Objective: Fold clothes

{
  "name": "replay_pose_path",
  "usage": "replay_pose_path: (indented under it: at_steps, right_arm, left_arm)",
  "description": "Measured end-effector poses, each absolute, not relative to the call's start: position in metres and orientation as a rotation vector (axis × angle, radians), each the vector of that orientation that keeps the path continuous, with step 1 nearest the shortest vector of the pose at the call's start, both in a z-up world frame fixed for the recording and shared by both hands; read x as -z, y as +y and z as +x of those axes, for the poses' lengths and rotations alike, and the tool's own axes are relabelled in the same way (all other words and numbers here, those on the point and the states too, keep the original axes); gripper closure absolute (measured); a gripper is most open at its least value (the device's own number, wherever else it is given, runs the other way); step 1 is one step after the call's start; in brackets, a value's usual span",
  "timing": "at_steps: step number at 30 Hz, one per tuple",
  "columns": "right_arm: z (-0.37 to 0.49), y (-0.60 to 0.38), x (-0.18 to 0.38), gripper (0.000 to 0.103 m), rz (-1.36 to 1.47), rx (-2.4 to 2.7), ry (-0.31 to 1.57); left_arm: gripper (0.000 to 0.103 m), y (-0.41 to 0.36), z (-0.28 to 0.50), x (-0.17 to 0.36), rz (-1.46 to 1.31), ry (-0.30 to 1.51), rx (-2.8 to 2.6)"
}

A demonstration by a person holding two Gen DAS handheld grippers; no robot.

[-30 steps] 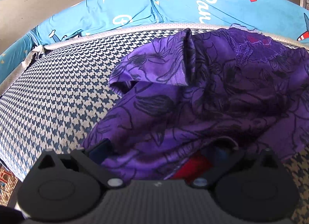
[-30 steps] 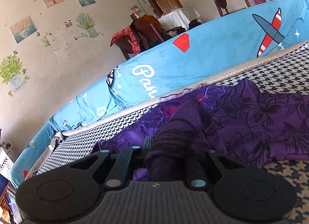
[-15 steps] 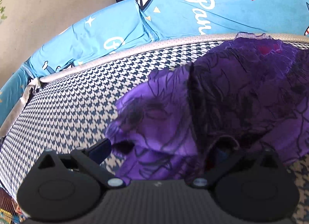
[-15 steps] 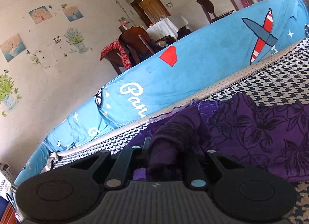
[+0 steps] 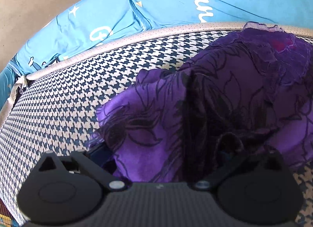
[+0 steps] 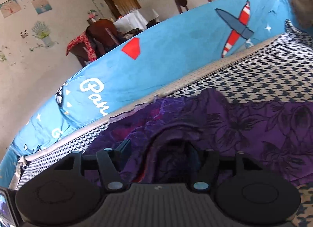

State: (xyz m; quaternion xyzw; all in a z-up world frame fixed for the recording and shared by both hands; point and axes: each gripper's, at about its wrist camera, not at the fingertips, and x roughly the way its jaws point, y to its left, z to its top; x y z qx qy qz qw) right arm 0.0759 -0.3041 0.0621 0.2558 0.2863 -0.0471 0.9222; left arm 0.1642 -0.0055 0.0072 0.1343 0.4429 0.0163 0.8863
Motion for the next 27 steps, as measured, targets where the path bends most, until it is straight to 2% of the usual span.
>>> replay_pose_path:
  at_steps: [10,20,27]
  right_arm:
    - [0.043,-0.321,-0.081,0.039,0.537,-0.006,0.499]
    - [0.018,-0.303,-0.074,0.039,0.571,-0.114,0.535]
    - [0.021,-0.288,-0.060,0.039,0.637,-0.172,0.594]
  left_arm:
    - [0.000,0.017,0.134,-0.038,0.178,0.816,0.023]
    - [0.000,0.042,0.092,-0.059,0.112,0.765,0.034]
    - [0.000,0.058,0.069,-0.052,0.077,0.809,0.011]
